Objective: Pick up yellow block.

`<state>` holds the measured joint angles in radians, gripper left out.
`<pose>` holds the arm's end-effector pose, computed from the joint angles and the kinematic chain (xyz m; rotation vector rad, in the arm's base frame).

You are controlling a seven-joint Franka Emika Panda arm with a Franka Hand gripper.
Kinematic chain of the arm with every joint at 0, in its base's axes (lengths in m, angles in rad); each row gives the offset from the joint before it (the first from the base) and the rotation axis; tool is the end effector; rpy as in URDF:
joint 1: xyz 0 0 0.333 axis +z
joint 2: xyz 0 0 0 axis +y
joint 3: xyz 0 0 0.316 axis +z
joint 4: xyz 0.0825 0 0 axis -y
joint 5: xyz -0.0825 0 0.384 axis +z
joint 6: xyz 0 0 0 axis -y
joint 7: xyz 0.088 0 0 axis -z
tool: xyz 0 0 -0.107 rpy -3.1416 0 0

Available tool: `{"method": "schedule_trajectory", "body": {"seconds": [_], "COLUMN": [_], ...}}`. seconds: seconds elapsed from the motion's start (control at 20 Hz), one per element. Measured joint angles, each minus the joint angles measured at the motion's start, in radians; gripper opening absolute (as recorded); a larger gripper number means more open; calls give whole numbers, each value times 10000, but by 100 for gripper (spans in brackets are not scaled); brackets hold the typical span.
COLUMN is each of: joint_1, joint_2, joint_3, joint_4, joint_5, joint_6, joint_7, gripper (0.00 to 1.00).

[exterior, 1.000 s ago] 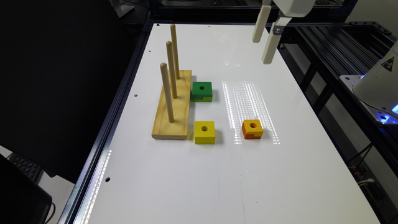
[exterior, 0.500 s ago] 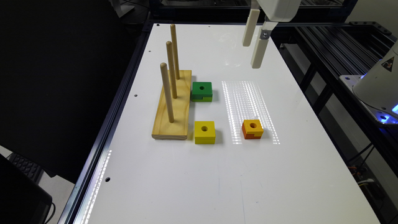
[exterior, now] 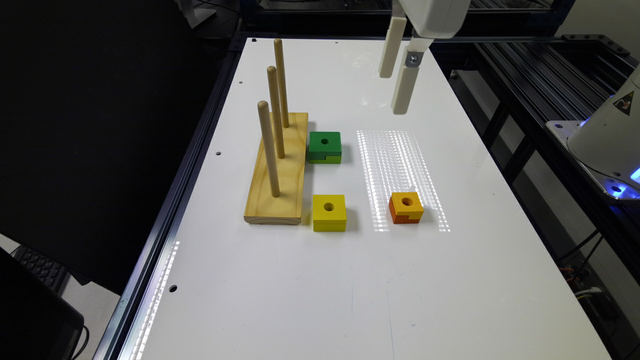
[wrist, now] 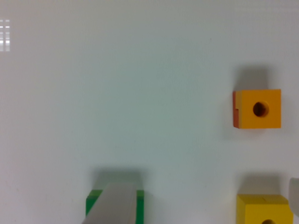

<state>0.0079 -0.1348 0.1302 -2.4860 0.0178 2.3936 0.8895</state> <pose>0.4583 0.0635 0.3420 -2.8993 1.1664 -0.0602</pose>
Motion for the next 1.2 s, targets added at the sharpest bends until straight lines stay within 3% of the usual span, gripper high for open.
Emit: {"method": "schedule_trajectory", "body": {"seconds": [0.2, 0.45, 0.75, 0.9, 1.2], "joint_1": [1, 1, 2, 1, 1], "joint_2": [246, 515, 1018, 1319, 1575], "joint_3": [67, 238, 700, 840, 886], "joint_4": [254, 544, 1138, 1441, 1677], "joint_5": [0, 0, 0, -1, -1], "joint_6": [0, 0, 0, -1, -1], "joint_7": [69, 244, 728, 876, 910], "gripper": [100, 100, 100, 100, 100]}}
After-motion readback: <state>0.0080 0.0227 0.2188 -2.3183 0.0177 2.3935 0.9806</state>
